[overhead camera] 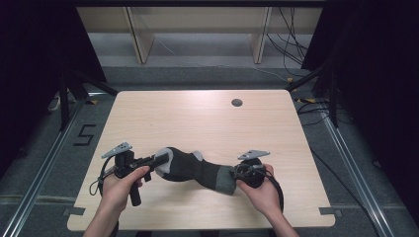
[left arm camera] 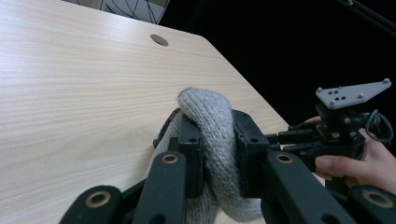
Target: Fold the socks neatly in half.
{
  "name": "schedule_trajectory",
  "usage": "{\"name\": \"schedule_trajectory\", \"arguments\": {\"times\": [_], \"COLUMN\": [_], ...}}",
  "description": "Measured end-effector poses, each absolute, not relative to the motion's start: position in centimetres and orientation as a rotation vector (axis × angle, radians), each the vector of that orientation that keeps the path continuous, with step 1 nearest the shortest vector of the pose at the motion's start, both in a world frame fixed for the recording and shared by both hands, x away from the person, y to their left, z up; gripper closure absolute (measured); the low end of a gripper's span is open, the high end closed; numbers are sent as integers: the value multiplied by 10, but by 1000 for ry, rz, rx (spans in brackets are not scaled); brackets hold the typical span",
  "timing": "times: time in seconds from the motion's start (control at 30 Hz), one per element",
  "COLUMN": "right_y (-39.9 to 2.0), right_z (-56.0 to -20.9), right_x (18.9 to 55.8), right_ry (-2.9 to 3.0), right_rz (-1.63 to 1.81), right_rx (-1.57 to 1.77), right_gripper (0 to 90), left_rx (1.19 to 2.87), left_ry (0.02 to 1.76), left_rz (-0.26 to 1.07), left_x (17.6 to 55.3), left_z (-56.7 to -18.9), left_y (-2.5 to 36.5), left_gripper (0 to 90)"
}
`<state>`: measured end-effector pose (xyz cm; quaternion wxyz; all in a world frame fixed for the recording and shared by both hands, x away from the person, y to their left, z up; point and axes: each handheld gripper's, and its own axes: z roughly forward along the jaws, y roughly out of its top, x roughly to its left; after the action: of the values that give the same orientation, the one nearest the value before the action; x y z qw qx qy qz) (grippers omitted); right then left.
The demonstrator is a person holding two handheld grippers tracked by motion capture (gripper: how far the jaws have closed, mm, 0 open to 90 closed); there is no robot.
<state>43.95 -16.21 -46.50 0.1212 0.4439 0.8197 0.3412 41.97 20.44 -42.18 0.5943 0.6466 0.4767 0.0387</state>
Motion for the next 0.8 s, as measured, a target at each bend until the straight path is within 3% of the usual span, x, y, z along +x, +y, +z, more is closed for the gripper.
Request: {"name": "schedule_trajectory", "arguments": {"times": [0.8], "right_y": [-146], "right_z": [-478], "right_x": [446], "right_ry": [2414], "right_rz": [1058], "right_rx": [1338], "right_gripper": [696], "left_rx": [1521], "left_ry": [1051], "left_rz": [143], "left_x": [425], "left_z": [-399], "left_y": [182], "left_gripper": [752]}}
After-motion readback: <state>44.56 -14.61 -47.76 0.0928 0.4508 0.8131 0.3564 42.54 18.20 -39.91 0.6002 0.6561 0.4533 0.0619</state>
